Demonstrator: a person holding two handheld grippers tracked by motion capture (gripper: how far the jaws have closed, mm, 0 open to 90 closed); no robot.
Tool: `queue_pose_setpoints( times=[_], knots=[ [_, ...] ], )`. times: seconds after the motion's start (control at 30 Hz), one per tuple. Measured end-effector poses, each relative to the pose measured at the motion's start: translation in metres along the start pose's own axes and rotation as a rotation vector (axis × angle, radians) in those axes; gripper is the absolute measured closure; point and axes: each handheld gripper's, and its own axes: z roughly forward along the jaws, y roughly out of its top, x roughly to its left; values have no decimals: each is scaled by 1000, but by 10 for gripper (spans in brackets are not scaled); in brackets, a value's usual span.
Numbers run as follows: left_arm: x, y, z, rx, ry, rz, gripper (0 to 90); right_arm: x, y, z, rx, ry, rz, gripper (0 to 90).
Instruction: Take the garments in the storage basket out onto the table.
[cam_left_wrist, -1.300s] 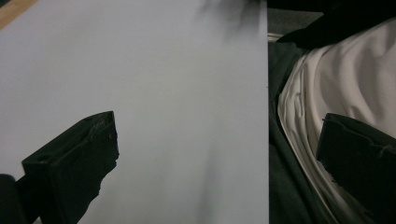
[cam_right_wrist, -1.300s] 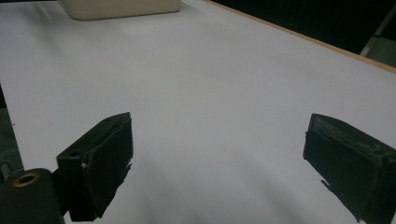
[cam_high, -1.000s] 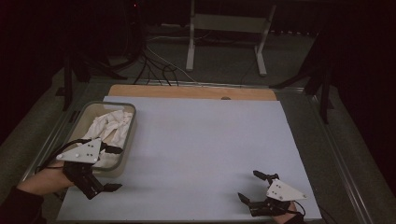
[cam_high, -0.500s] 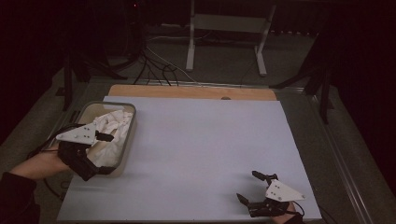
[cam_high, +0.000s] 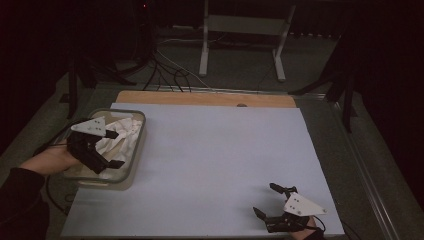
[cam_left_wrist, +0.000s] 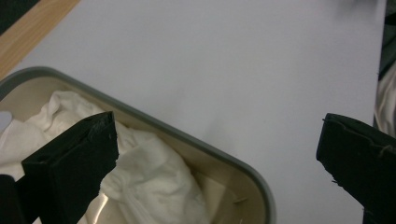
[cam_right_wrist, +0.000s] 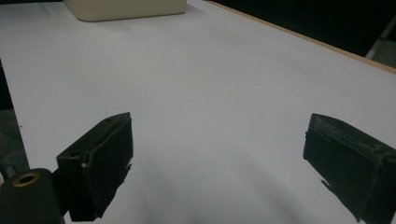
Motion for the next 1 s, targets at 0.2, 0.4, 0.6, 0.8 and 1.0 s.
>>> queue_pose_setpoints(
  times=[0.2,0.4,0.6,0.8,1.0],
  knots=[
    [20,-5,9,20,19,-60,0,1,-1,2,5,13,-2,87],
    [36,-12,22,42,60,-120,0,1,-2,2,10,10,-3,87],
    [51,-19,33,32,129,-187,0,1,-2,3,16,10,-6,87],
    [60,-25,50,76,180,-259,0,1,-3,3,19,6,-8,87],
    [69,-29,65,126,271,-301,0,2,-3,4,19,7,-2,87]
  ],
)
